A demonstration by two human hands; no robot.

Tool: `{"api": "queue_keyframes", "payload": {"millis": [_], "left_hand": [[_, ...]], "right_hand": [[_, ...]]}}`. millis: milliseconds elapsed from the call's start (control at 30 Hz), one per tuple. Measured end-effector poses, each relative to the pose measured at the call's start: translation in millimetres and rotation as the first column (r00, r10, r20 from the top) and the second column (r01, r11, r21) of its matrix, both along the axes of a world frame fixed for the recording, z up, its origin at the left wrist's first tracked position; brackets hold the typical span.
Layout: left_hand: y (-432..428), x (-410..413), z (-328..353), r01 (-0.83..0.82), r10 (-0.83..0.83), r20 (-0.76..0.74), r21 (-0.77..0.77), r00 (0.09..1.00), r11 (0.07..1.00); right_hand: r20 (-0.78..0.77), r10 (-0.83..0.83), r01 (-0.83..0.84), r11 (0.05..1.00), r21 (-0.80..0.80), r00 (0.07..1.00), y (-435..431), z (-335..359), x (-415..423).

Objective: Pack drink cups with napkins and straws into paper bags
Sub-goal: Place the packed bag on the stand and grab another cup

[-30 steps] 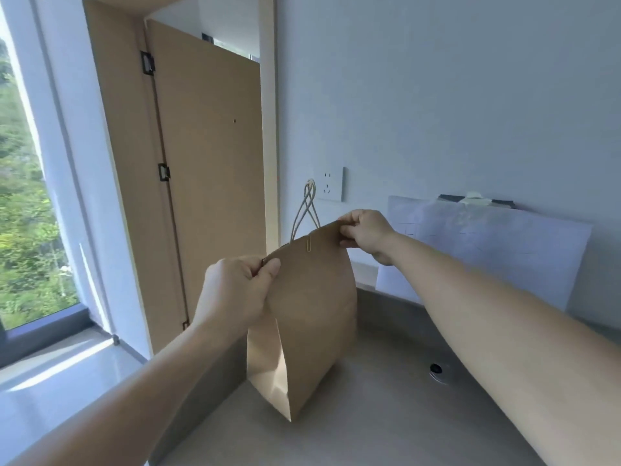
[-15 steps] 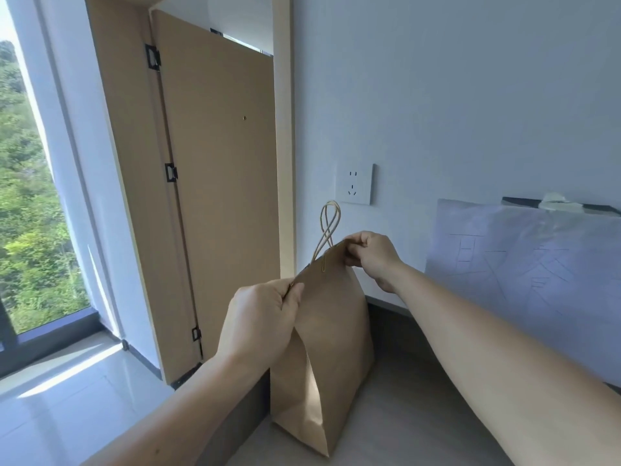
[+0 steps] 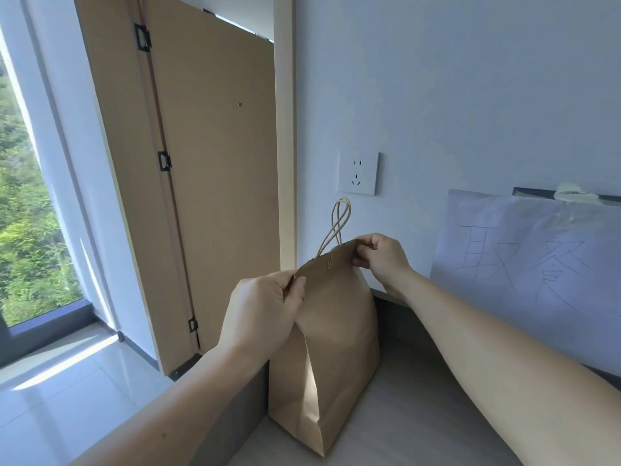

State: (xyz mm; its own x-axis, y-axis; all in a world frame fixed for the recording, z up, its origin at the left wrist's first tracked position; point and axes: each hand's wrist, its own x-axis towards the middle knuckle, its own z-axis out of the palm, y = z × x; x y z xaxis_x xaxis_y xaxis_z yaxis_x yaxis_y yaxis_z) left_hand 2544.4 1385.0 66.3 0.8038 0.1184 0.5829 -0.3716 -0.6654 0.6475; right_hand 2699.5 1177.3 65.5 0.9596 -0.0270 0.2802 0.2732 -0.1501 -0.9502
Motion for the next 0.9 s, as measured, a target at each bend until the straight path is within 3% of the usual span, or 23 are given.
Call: {"api": "queue_keyframes", "payload": {"millis": [133, 400, 567, 733, 900], "left_hand": [[-4.0, -3.1, 5.3, -0.021, 0.019, -0.045, -0.052, 0.999, 0.998], [-28.1, -19.4, 23.4, -0.098, 0.114, -0.060, 0.231, 0.992, 0.968], [-61.9, -47.1, 36.6, -0.141, 0.135, 0.042, 0.331, 0.990, 0.933], [-130.1, -91.6, 51.3, -0.022, 0.022, 0.004, 0.406, 1.000, 0.913], [-218.2, -145.4, 59.4, 0.143, -0.088, -0.128, 0.530, 0.988, 0.836]], "right_hand": [[-0.045, -0.070, 0.066, 0.994, -0.085, 0.997, -11.9, 6.2, -14.5], [-0.094, -0.097, 0.046, 0.898, -0.438, 0.991, -50.5, 33.7, -86.1], [-0.098, -0.078, 0.011, 0.831, -0.557, 0.992, -90.5, 54.9, -137.3], [-0.088, -0.097, 0.010, 0.728, -0.685, 0.991, -153.9, 79.6, -205.4], [-0.031, -0.158, 0.058, 0.528, -0.847, 0.987, -238.1, 96.7, -296.1]]}}
